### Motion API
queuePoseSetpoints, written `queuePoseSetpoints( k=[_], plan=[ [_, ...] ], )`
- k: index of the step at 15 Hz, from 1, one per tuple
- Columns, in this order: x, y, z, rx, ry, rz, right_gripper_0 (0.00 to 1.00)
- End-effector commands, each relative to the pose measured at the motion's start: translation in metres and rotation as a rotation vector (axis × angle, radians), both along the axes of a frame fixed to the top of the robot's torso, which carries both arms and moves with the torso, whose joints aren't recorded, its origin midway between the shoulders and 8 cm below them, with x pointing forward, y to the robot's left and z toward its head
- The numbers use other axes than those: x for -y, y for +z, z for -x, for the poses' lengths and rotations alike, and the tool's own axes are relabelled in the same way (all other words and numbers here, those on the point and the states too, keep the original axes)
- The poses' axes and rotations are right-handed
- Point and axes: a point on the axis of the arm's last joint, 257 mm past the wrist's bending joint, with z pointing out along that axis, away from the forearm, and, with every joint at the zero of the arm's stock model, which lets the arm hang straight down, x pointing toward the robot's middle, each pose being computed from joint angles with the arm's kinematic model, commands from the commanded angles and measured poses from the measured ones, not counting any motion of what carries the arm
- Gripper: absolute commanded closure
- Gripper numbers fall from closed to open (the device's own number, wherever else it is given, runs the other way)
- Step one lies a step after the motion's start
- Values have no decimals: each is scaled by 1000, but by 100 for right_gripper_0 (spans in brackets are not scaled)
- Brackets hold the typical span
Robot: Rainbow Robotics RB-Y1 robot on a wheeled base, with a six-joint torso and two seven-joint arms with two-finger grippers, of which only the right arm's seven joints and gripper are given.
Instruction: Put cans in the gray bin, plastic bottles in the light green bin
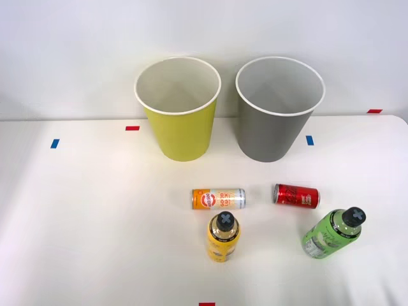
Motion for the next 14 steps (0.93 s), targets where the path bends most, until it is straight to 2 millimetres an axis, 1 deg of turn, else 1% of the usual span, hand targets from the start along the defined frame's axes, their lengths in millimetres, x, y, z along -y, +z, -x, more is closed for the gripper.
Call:
queuePoseSetpoints(
  k=[1,13,14],
  plan=[
    [0,0,0,0,0,0,32],
    [0,0,0,0,0,0,32],
    [-3,-16,-4,-26,-10,-23,32]
  ],
)
